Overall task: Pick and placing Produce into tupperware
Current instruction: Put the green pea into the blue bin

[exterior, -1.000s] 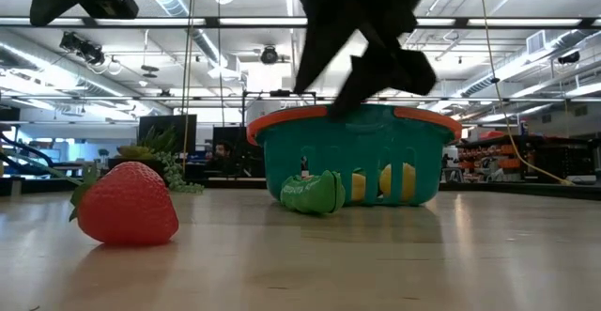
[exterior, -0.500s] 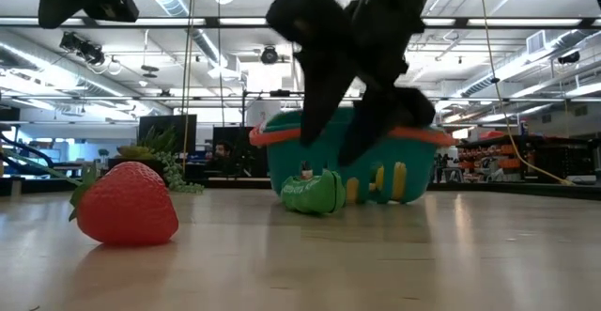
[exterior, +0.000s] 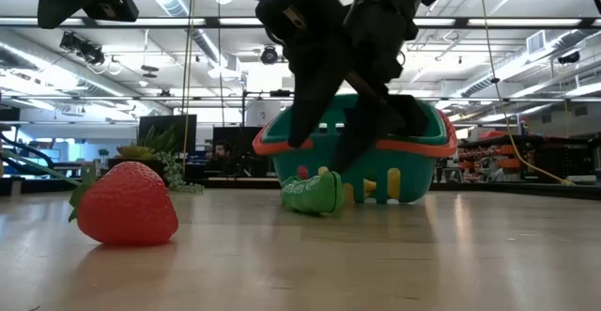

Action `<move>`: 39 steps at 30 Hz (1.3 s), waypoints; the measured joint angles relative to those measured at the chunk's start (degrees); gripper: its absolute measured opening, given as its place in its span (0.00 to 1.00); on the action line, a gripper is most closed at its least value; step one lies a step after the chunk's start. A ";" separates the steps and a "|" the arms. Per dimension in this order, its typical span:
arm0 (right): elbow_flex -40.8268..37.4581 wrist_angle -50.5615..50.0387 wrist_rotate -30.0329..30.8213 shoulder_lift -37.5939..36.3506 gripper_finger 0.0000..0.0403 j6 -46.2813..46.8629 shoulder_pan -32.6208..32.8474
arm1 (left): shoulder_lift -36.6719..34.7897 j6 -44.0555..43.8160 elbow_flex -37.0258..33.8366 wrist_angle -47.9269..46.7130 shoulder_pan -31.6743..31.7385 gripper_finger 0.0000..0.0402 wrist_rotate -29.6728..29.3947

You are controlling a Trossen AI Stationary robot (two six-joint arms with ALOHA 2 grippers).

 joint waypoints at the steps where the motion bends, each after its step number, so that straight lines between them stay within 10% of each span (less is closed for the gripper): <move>1: 0.00 -0.08 -0.69 0.00 0.61 1.10 0.05 | -0.02 -0.02 0.00 -0.02 0.00 0.45 0.00; 20: 0.02 0.24 2.35 -10.89 0.59 9.79 3.01 | 0.00 0.16 0.00 0.12 0.00 0.44 -0.39; 31: 0.02 0.48 3.40 -16.15 0.59 -8.27 4.59 | 0.00 -0.03 0.00 0.15 -0.01 0.43 -0.42; 39: 0.02 4.59 17.58 -19.21 0.59 4.22 5.50 | 0.00 0.02 0.00 0.16 -0.04 0.40 -0.44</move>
